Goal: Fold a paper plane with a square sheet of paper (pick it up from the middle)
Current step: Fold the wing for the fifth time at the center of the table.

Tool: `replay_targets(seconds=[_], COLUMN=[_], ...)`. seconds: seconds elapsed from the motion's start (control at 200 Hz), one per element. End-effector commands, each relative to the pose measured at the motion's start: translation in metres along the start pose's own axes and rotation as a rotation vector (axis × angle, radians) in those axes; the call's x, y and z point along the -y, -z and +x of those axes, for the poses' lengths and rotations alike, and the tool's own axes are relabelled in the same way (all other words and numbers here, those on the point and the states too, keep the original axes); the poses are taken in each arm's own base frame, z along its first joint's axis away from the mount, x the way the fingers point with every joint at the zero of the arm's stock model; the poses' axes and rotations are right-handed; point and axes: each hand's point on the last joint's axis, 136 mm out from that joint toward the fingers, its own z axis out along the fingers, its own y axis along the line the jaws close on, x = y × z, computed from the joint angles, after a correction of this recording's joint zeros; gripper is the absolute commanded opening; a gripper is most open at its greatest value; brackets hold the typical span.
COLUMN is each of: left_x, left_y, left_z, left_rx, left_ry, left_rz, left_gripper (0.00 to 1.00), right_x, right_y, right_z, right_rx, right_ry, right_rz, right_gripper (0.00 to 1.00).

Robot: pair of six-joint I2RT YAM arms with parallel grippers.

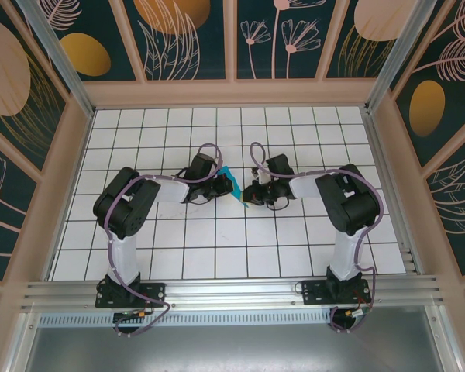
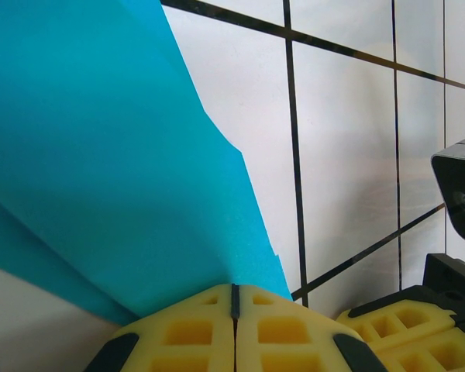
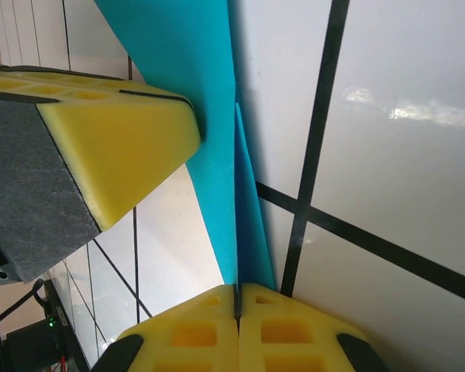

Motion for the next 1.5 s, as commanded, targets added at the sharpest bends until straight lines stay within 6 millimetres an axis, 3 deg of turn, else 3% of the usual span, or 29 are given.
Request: replay_targets(seconds=[0.0, 0.1, 0.325, 0.495, 0.676, 0.846, 1.216, 1.251, 1.491], left_x=[-0.053, -0.054, -0.054, -0.056, -0.057, -0.059, -0.070, -0.062, -0.078], left_y=[-0.007, -0.008, -0.008, -0.009, -0.009, -0.009, -0.008, -0.009, -0.008], left_z=[0.016, 0.016, 0.016, 0.017, 0.018, 0.020, 0.024, 0.013, 0.016], left_rx=[-0.025, -0.026, -0.028, -0.030, -0.035, -0.040, -0.047, -0.025, -0.034], left_ry=[0.028, 0.030, 0.030, 0.034, 0.036, 0.037, 0.049, 0.041, 0.058], left_rz=[-0.182, -0.183, -0.187, -0.191, -0.194, -0.200, -0.251, -0.240, -0.319], left_gripper=[0.08, 0.08, 0.08, 0.08, 0.08, 0.08, 0.08, 0.08, 0.08], right_x=[0.040, 0.033, -0.007, -0.027, -0.024, -0.016, 0.008, 0.009, 0.023], right_y=[-0.005, -0.001, 0.030, 0.022, -0.002, -0.012, -0.011, -0.011, -0.006], right_z=[0.037, 0.032, -0.004, -0.012, -0.007, -0.007, 0.012, 0.014, 0.027], right_rx=[-0.104, -0.090, 0.062, 0.074, 0.006, -0.022, -0.082, -0.086, -0.117], right_ry=[-0.103, -0.088, 0.026, 0.119, 0.118, 0.104, 0.085, 0.086, 0.081], right_rz=[0.119, 0.113, 0.118, 0.135, 0.145, 0.172, 0.248, 0.250, 0.264], right_gripper=[0.04, 0.07, 0.17, 0.17, 0.12, 0.09, 0.08, 0.08, 0.06])
